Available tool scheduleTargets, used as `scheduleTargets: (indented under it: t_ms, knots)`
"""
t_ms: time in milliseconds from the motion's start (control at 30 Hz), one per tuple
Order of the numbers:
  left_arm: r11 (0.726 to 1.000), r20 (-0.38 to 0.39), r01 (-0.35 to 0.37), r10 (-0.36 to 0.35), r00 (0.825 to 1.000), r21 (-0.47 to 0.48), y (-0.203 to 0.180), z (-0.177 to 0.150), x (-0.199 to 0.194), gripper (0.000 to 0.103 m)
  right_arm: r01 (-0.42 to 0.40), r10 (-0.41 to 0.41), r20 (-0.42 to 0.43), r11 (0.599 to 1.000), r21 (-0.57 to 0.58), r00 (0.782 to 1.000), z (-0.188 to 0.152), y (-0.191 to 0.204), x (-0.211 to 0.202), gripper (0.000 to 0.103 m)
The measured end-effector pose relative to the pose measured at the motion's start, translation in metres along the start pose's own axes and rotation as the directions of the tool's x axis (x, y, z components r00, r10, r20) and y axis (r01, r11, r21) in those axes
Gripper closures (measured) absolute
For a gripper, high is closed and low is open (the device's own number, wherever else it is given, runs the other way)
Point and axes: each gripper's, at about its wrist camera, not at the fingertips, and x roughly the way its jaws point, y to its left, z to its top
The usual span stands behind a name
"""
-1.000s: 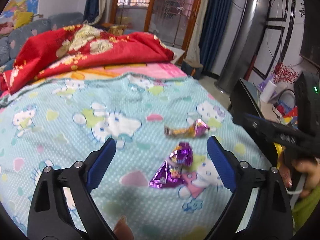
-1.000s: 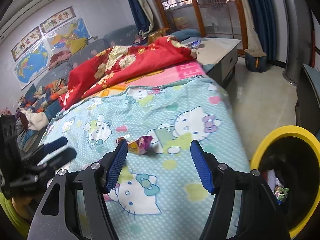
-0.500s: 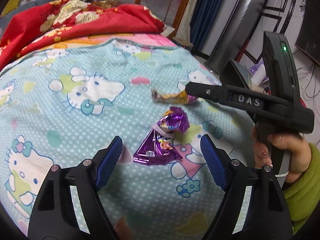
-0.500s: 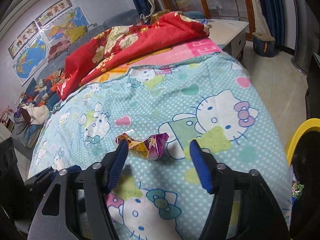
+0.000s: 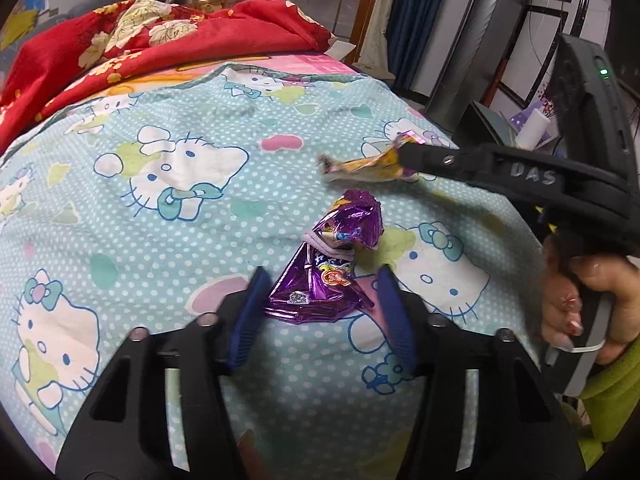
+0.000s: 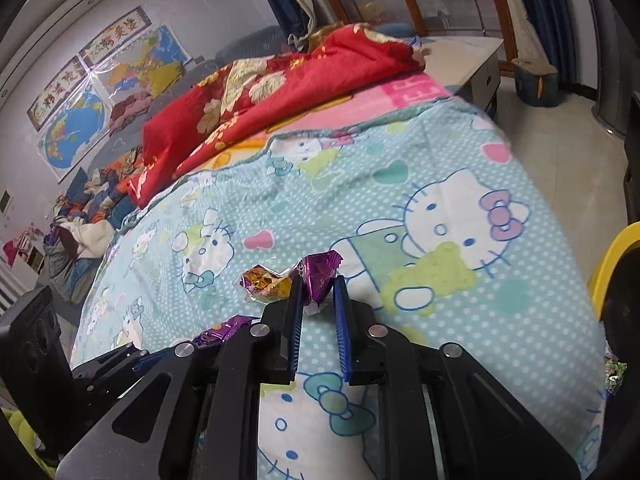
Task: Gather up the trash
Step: 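Grasp the purple wrapper with the left tool while the right tool grasps the gold-purple wrapper, then carry both wrappers with both tools over the bin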
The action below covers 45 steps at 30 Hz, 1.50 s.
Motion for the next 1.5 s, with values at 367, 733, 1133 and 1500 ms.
scheduleTargets:
  t_ms: [367,733,1133,1500]
  knots:
    - [0.998,0.004,0.04,-0.04,0.999,0.041,-0.018,0.003,-0.003,0.067,0.071,-0.074,0.102,0.997,0.037,0.992,-0.006,-0.023,-0.047,0.088]
    - [0.99,0.05,0.098,-0.104,0.993,0.101,-0.06,0.013,-0.014,0.067,0.113,-0.142,0.189,0.982,0.154,0.972,-0.016,-0.07,-0.101,0.089]
    - [0.973,0.067,0.168,-0.181,0.981,0.159,-0.105,0.021,-0.018,0.067,0.206,-0.263,0.228,0.948,0.243,0.937,-0.026,-0.115,-0.143,0.088]
    - [0.951,0.068,0.216,-0.236,0.969,0.222,-0.143,0.028,-0.017,0.067,0.282,-0.355,0.256,0.917,0.283,0.899,-0.034,-0.143,-0.175,0.089]
